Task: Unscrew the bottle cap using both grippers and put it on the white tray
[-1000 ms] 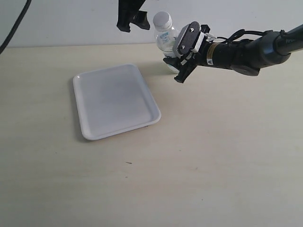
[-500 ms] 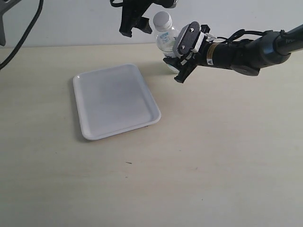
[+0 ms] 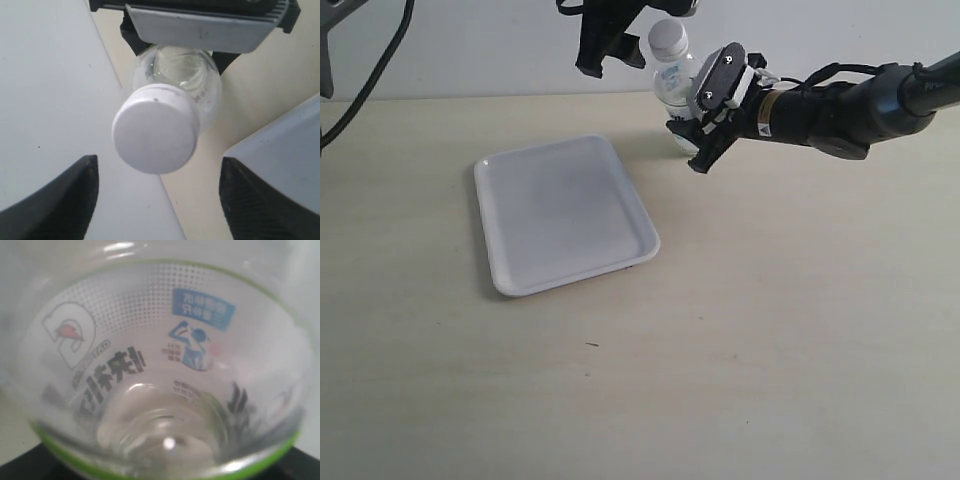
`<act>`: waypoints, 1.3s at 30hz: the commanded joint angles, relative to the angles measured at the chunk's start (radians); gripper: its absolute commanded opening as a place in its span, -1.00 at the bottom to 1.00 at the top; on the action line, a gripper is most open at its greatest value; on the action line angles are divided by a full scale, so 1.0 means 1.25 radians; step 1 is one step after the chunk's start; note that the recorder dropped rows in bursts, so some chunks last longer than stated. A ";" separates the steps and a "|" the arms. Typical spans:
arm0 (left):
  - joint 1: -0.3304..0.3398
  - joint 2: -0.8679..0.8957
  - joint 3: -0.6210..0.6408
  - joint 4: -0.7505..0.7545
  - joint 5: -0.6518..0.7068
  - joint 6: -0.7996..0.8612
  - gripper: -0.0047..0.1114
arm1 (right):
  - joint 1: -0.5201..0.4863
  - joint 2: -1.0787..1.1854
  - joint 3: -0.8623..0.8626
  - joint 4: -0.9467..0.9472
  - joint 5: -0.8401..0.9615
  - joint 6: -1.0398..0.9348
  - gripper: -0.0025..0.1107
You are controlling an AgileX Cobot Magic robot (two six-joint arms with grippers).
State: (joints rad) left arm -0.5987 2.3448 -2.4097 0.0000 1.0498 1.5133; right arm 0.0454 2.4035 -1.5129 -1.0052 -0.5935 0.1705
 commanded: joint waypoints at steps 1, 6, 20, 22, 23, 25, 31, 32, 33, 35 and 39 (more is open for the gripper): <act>0.000 -0.010 0.001 0.005 -0.007 -0.006 0.22 | 0.001 0.003 -0.016 -0.049 0.141 0.092 -0.96; 0.000 -0.010 0.001 0.020 -0.033 -0.006 0.22 | 0.020 0.003 -0.036 -0.149 0.170 0.176 -0.96; 0.003 -0.011 0.001 0.105 -0.037 -0.045 0.38 | 0.098 0.003 -0.089 -0.230 0.389 0.174 -0.96; 0.005 -0.016 0.001 0.105 -0.037 -0.045 0.38 | 0.092 0.003 -0.089 -0.230 0.393 0.174 -0.96; 0.005 -0.022 0.001 0.106 -0.036 -0.045 0.38 | 0.088 0.003 -0.089 -0.230 0.393 0.174 -0.96; 0.005 -0.033 0.001 0.106 -0.027 -0.045 0.38 | 0.080 0.003 -0.089 -0.230 0.390 0.176 -0.96; 0.009 -0.056 0.001 0.090 0.001 -0.043 0.38 | 0.067 0.003 -0.089 -0.216 0.364 0.189 -0.96; 0.009 -0.056 0.001 0.087 0.008 -0.043 0.38 | 0.064 0.003 -0.089 -0.216 0.347 0.202 -0.96; 0.010 -0.056 0.001 0.086 0.012 -0.043 0.38 | 0.061 0.003 -0.089 -0.216 0.331 0.213 -0.96; 0.016 -0.054 0.011 0.081 0.013 -0.043 0.38 | 0.057 0.003 -0.089 -0.216 0.304 0.229 -0.96; 0.032 -0.054 0.031 0.087 0.004 -0.041 0.38 | 0.056 0.003 -0.089 -0.216 0.296 0.235 -0.96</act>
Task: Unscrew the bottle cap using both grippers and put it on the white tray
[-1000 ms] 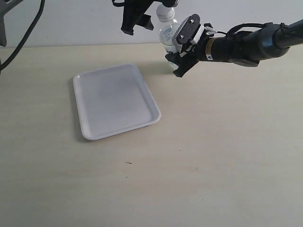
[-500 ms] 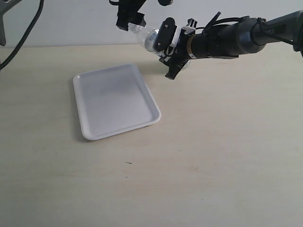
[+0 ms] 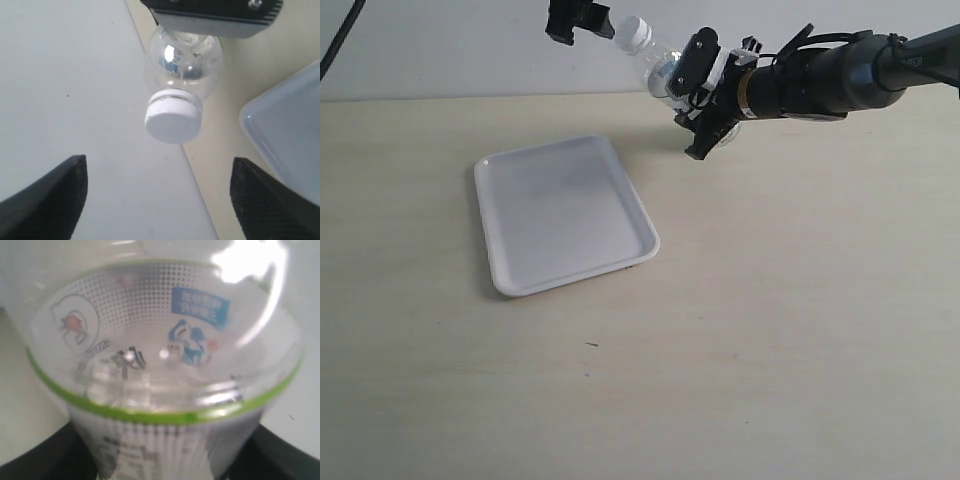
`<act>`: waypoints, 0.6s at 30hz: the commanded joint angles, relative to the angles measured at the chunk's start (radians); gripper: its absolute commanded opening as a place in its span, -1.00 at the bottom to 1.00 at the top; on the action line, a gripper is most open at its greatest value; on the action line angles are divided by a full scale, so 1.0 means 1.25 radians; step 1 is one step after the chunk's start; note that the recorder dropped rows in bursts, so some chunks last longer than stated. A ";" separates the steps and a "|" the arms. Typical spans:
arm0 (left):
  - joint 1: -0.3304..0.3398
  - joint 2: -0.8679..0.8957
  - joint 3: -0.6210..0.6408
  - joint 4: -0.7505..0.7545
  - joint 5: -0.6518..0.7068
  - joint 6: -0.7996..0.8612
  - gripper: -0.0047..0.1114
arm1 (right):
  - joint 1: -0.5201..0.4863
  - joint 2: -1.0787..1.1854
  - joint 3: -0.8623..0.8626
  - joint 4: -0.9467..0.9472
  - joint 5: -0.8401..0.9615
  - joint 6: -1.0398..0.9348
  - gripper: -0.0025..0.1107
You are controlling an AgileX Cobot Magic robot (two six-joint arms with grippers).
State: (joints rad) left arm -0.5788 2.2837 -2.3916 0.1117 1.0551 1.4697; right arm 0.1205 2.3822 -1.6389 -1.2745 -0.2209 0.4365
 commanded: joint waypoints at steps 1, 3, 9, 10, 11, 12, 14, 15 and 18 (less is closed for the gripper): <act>0.018 -0.005 0.022 -0.002 -0.014 -0.007 0.38 | -0.004 0.020 0.012 -0.007 -0.007 0.022 -0.96; 0.025 -0.005 0.027 -0.002 -0.039 -0.007 0.38 | -0.005 0.020 0.012 -0.015 -0.021 0.022 -0.96; 0.022 0.002 0.029 -0.023 -0.039 -0.007 0.38 | -0.005 0.020 0.012 -0.015 -0.084 0.023 -0.96; 0.022 0.008 0.029 -0.023 -0.039 -0.007 0.38 | -0.005 0.020 0.012 -0.015 -0.092 0.023 -0.96; 0.022 0.012 0.029 -0.024 -0.039 -0.007 0.38 | -0.005 0.020 0.012 -0.015 -0.095 0.023 -0.96; 0.022 0.016 0.030 -0.024 -0.039 -0.007 0.38 | -0.005 0.020 0.012 -0.015 -0.095 0.023 -0.96; 0.022 0.023 0.033 -0.024 -0.039 -0.007 0.38 | -0.006 0.020 0.012 -0.015 -0.095 0.023 -0.96; 0.022 0.026 0.033 -0.024 -0.038 -0.007 0.38 | -0.010 0.020 0.012 -0.015 -0.098 0.023 -0.96; 0.022 0.030 0.033 -0.024 -0.041 -0.007 0.38 | -0.029 0.020 0.012 -0.011 -0.122 0.039 -0.96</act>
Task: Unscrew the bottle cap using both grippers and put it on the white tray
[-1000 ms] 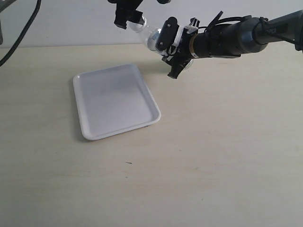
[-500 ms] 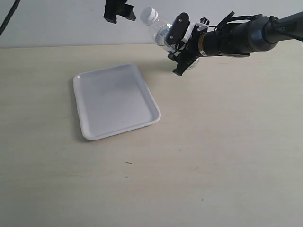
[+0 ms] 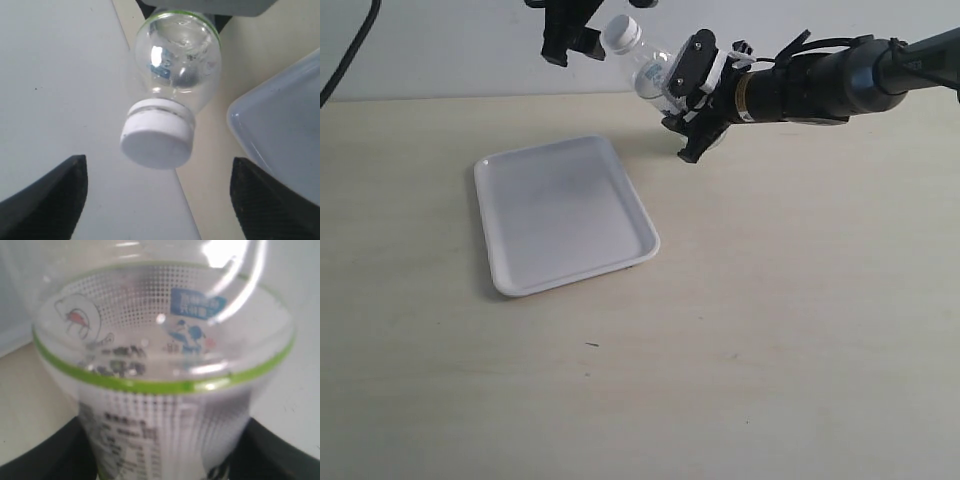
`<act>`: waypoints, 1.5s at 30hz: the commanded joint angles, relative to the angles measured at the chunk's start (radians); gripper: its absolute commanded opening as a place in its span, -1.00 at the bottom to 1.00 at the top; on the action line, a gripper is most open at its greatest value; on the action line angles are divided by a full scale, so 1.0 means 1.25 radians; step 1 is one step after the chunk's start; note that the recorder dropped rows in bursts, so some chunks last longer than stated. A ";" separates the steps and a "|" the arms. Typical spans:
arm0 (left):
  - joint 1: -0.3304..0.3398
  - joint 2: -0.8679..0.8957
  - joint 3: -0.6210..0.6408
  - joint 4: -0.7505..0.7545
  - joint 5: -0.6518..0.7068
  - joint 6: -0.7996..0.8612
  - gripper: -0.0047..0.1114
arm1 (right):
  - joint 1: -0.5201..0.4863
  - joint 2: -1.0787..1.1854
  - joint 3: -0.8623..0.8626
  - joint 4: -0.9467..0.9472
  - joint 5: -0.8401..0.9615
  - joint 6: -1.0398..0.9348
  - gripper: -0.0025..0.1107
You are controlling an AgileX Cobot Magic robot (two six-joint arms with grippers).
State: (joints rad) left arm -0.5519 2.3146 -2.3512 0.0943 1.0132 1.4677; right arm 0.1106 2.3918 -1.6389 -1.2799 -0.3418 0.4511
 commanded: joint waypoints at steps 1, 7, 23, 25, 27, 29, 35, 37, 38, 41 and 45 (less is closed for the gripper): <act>0.001 0.005 0.001 -0.010 -0.012 -0.005 0.38 | -0.026 0.013 0.012 -0.008 -0.038 0.040 -0.96; 0.001 0.006 0.001 -0.012 -0.063 -0.005 0.38 | -0.041 0.013 0.012 -0.080 -0.066 0.078 -0.96; 0.001 0.013 0.001 -0.084 -0.066 -0.002 0.38 | -0.041 0.013 0.012 -0.095 -0.069 0.073 -0.96; 0.001 0.013 0.001 -0.090 -0.066 0.006 0.38 | -0.041 0.013 0.012 -0.095 -0.069 0.073 -0.96; 0.001 0.013 0.001 -0.094 -0.066 0.010 0.33 | -0.041 0.013 0.012 -0.095 -0.069 0.073 -0.96; 0.001 0.013 0.001 -0.098 -0.064 0.010 0.22 | -0.041 0.013 0.012 -0.095 -0.069 0.073 -0.96; 0.001 0.013 0.001 -0.100 -0.066 0.013 0.02 | -0.041 0.013 0.012 -0.095 -0.069 0.073 -0.96; 0.001 0.013 0.001 -0.113 -0.066 0.015 0.07 | -0.041 0.013 0.012 -0.095 -0.069 0.073 -0.96; 0.001 0.013 0.001 -0.126 -0.071 0.017 0.12 | -0.041 0.013 0.012 -0.095 -0.071 0.073 -0.96; 0.001 0.015 0.001 -0.151 -0.093 0.017 0.26 | -0.041 0.013 0.012 -0.095 -0.081 0.073 -0.96; 0.004 0.015 0.001 -0.168 -0.101 0.015 0.26 | -0.041 0.013 0.012 -0.095 -0.088 0.073 -0.96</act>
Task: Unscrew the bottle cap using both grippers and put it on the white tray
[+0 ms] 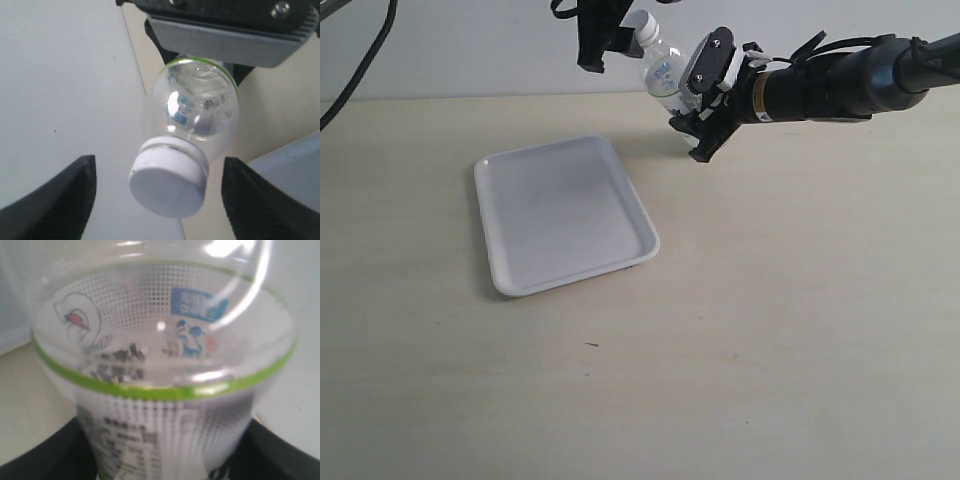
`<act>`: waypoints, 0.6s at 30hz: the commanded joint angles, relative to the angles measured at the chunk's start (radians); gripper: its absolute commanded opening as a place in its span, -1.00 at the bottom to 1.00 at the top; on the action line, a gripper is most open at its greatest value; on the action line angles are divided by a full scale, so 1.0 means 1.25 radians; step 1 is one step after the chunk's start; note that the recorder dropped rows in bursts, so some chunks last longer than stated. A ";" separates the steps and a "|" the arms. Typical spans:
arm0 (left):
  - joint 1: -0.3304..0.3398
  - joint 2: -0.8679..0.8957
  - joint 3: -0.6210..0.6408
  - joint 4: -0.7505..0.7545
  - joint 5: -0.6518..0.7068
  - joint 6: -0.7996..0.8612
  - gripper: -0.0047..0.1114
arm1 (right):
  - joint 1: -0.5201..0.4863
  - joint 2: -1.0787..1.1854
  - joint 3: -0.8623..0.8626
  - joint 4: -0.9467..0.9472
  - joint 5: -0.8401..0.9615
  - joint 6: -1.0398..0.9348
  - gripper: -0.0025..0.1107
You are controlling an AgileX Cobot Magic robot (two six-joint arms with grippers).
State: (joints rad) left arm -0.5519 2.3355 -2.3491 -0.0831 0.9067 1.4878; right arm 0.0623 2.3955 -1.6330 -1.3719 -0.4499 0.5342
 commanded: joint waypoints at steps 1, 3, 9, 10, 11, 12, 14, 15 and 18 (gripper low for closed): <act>0.006 -0.002 0.000 -0.026 -0.016 -0.003 0.26 | -0.002 0.010 0.008 -0.022 -0.001 0.007 -0.96; 0.015 -0.002 0.000 -0.030 -0.015 -0.003 0.26 | -0.002 0.010 0.008 -0.022 -0.001 0.007 -0.96; 0.020 0.001 0.000 -0.041 -0.015 -0.003 0.26 | -0.002 0.010 0.008 -0.022 -0.001 0.005 -0.96; 0.020 0.002 0.000 -0.041 -0.015 -0.003 0.26 | -0.002 0.010 0.008 -0.022 -0.001 0.005 -0.96; 0.020 0.007 0.000 -0.041 -0.015 -0.003 0.26 | -0.002 0.010 0.008 -0.022 -0.001 0.005 -0.96; 0.020 0.010 0.000 -0.041 -0.015 0.000 0.26 | -0.002 0.010 0.008 -0.022 -0.001 0.005 -0.96; 0.020 0.018 0.000 -0.041 -0.019 0.001 0.26 | -0.002 0.010 0.008 -0.022 -0.001 0.005 -0.96; 0.020 0.022 0.000 -0.041 -0.020 0.001 0.26 | -0.002 0.010 0.008 -0.022 -0.001 0.005 -0.96; 0.020 0.029 0.000 -0.041 -0.022 0.001 0.26 | -0.002 0.010 0.008 -0.022 -0.001 0.005 -0.96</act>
State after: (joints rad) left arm -0.5283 2.3654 -2.3491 -0.1215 0.8947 1.4878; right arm 0.0623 2.3955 -1.6330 -1.3755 -0.4538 0.5342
